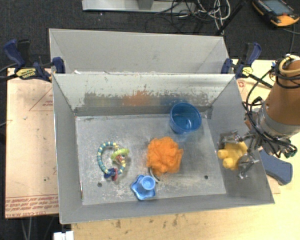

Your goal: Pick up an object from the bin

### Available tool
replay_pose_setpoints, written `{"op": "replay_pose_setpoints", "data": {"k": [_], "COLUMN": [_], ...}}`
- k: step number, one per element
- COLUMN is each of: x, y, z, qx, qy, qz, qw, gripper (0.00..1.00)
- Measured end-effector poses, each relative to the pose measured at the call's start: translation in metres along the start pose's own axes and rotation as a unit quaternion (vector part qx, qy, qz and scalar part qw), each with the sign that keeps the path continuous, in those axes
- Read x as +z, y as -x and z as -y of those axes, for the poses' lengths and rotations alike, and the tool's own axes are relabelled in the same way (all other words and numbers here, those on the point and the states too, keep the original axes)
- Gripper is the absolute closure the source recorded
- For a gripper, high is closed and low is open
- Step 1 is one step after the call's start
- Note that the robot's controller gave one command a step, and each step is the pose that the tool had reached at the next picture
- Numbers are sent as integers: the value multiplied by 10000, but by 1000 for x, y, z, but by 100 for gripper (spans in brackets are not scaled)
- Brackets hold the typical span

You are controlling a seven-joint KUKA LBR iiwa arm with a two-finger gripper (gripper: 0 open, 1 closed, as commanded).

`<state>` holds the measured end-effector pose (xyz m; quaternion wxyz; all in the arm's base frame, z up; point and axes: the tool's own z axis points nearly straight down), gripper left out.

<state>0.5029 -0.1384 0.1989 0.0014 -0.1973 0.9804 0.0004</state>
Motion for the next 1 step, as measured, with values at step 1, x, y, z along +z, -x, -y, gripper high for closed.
{"op": "replay_pose_setpoints", "data": {"k": [1], "x": [-39], "y": [17], "z": [3], "qx": [-307], "qy": [14], "qz": [-20], "qw": [9995], "gripper": [100]}}
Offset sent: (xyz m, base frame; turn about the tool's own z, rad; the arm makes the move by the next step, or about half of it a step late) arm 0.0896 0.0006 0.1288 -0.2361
